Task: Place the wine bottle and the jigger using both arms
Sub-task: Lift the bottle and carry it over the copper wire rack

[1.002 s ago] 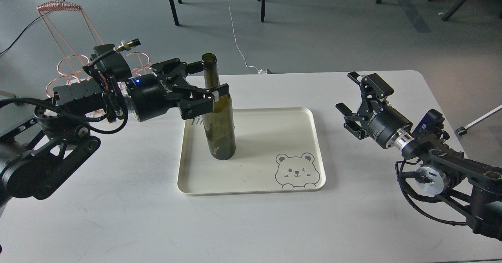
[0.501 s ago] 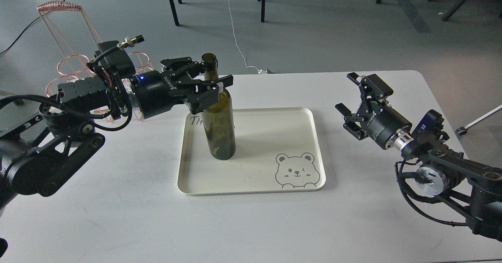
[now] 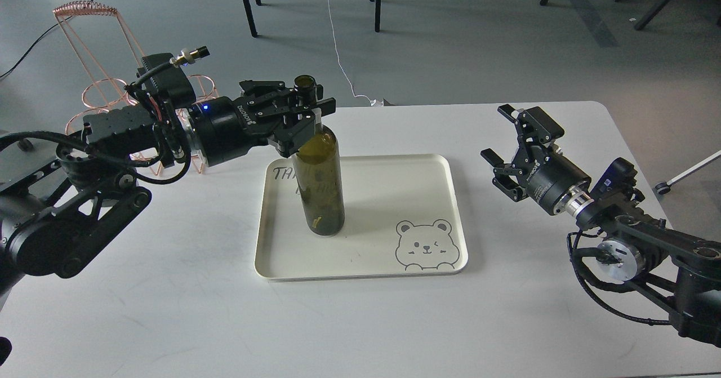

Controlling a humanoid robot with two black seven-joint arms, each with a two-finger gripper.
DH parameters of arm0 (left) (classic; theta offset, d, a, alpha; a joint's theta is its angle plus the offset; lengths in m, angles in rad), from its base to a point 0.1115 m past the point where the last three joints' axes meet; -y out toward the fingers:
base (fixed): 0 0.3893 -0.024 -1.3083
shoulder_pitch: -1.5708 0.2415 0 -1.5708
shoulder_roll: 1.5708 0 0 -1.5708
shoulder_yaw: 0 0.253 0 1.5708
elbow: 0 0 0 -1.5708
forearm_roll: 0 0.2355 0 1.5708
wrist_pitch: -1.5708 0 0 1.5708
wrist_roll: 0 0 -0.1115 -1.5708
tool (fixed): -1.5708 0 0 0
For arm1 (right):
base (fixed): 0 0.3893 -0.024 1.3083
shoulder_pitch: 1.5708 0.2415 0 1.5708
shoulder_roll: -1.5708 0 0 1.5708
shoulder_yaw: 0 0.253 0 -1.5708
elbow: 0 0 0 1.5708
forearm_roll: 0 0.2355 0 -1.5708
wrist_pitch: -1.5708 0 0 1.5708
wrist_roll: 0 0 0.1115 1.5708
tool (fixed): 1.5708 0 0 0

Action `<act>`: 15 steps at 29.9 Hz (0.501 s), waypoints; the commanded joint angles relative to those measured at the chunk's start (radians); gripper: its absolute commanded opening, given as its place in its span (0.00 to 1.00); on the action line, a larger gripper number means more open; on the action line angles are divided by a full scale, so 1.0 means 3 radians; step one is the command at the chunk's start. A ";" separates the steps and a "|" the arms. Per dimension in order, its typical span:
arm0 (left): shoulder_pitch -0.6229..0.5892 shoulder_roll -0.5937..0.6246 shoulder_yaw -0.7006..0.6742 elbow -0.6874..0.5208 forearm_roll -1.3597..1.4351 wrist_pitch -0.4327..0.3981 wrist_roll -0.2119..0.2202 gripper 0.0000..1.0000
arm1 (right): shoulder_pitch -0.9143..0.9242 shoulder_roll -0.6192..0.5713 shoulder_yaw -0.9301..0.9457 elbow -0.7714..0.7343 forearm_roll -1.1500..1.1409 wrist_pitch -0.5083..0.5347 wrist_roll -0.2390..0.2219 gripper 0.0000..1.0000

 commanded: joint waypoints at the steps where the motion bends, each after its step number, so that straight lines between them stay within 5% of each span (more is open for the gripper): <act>1: -0.0122 0.0029 -0.0011 -0.0016 -0.0017 0.0001 0.0001 0.13 | 0.0001 0.0000 0.0000 -0.0001 0.0000 0.0000 0.0000 0.99; 15: -0.1129 0.0923 0.0000 0.0402 -0.0390 -0.0193 0.0001 0.14 | -0.0025 0.0005 0.0000 -0.0001 -0.0005 -0.0082 0.0000 0.99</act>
